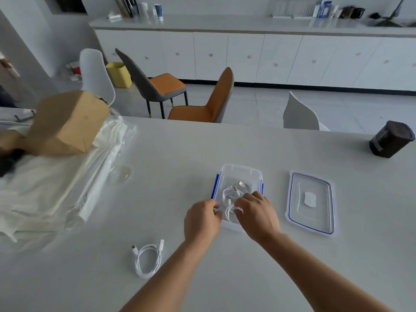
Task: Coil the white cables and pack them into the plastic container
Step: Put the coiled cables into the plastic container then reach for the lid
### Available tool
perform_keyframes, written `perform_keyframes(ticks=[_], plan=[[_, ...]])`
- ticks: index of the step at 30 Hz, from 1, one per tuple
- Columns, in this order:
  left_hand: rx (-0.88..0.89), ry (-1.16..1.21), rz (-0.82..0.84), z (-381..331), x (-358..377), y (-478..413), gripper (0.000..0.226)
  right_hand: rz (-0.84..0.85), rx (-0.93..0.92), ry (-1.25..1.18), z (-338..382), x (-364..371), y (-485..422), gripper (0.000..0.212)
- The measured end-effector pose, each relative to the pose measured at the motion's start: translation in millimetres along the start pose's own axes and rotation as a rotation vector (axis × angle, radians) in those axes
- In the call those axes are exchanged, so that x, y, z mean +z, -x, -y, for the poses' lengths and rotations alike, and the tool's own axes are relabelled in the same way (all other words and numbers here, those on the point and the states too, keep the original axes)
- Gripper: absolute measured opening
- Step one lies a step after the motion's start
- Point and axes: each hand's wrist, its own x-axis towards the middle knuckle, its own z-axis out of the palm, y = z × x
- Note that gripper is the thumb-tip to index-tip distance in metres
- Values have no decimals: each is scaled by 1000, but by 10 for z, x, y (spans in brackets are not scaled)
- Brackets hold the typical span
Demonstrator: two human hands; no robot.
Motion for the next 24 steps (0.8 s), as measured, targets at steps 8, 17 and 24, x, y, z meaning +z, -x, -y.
perform_keyframes(ticks=[8, 17, 24], plan=[[-187, -32, -114, 1038, -434, 537, 19, 142, -80, -274, 823, 2, 321, 10], [-506, -7, -103, 1829, -738, 795, 15, 550, 338, -493, 1588, 476, 428, 21], [-548, 42, -18, 1970, -660, 737, 44, 581, 424, -383, 1990, 667, 372, 44]])
